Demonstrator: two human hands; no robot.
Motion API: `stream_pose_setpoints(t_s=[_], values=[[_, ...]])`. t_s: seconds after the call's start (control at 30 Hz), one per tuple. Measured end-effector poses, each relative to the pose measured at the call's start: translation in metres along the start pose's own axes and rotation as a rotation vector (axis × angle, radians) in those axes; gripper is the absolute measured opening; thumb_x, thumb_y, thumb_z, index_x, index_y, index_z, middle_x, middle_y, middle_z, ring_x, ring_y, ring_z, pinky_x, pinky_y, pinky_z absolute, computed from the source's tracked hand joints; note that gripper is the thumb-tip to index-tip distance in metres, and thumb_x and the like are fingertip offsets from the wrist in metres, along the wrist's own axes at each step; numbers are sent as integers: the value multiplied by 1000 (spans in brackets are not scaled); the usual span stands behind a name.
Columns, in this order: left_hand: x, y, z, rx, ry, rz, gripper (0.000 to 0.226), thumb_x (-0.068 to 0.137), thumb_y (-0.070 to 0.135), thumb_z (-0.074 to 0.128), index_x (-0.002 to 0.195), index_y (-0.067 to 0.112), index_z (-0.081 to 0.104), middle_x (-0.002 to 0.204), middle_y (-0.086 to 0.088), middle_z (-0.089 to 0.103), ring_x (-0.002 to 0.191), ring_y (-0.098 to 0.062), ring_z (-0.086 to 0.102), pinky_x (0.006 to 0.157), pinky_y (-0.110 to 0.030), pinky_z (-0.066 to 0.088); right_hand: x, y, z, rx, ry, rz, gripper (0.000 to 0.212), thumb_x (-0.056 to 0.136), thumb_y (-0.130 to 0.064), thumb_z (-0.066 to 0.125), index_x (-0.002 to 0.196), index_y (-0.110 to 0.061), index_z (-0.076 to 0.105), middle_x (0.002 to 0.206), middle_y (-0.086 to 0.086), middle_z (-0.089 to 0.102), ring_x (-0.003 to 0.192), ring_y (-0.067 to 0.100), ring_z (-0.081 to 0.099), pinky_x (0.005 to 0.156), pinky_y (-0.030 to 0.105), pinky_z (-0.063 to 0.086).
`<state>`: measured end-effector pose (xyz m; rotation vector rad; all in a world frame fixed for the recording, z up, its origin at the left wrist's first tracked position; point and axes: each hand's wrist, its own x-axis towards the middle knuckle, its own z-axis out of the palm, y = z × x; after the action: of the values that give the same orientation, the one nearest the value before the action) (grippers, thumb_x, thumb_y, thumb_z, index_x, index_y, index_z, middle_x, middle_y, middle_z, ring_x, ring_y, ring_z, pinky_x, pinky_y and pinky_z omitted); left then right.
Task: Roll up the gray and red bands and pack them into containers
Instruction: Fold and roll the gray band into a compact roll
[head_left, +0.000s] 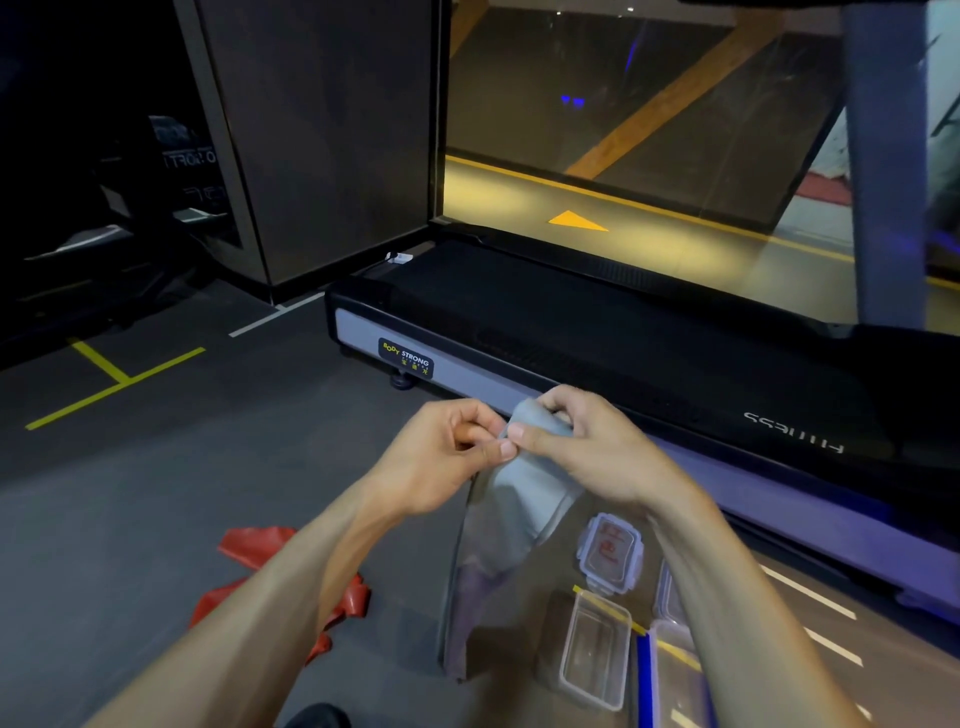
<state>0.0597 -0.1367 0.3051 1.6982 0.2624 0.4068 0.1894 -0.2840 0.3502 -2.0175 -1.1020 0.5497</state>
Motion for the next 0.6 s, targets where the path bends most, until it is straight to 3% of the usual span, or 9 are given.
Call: stream_pose_setpoints(t_s=[0.1, 0.2, 0.27, 0.37, 0.47, 0.6], values=[[1, -2, 1, -40, 44, 1, 16, 90, 9, 76, 90, 12, 60, 67, 3, 70, 65, -16, 52, 66, -32, 42, -3, -8, -4, -100, -13, -69, 37, 95, -54, 63, 100, -18, 72, 99, 7, 71, 92, 23, 66, 88, 49, 50], [2, -2, 2, -115, 75, -13, 25, 91, 8, 75, 93, 12, 51, 68, -1, 70, 70, -24, 47, 67, -37, 40, -3, -10, -5, -107, -28, -82, 43, 101, -50, 57, 97, -11, 73, 91, 19, 68, 75, 20, 58, 77, 50, 48], [2, -1, 3, -150, 93, -25, 28, 91, 7, 74, 95, 13, 48, 70, -6, 69, 67, -22, 49, 65, -32, 42, -2, -11, -4, -44, -27, -78, 37, 100, -49, 61, 93, -16, 74, 73, 12, 58, 67, 12, 48, 66, 41, 41], [3, 1, 5, -184, 117, -38, 29, 90, 8, 75, 99, 12, 48, 76, -14, 68, 66, -19, 53, 64, -28, 45, 2, -9, -2, 57, 77, -6, 26, 95, -48, 68, 94, -23, 71, 70, 6, 60, 65, 7, 51, 66, 30, 40], [3, 4, 8, -225, 163, -59, 31, 88, 9, 76, 102, 11, 49, 72, -7, 72, 61, -13, 59, 60, -24, 47, 3, -10, 1, -28, 138, 20, 22, 99, -45, 63, 90, -26, 67, 67, -11, 57, 55, -2, 49, 56, 18, 33], [3, 3, 11, -216, 221, -93, 36, 86, 15, 80, 104, 11, 50, 81, -12, 76, 70, -20, 57, 59, -23, 48, 4, -14, 5, -142, 152, 34, 24, 105, -44, 51, 101, -27, 67, 79, -9, 62, 71, 6, 55, 60, 26, 35]])
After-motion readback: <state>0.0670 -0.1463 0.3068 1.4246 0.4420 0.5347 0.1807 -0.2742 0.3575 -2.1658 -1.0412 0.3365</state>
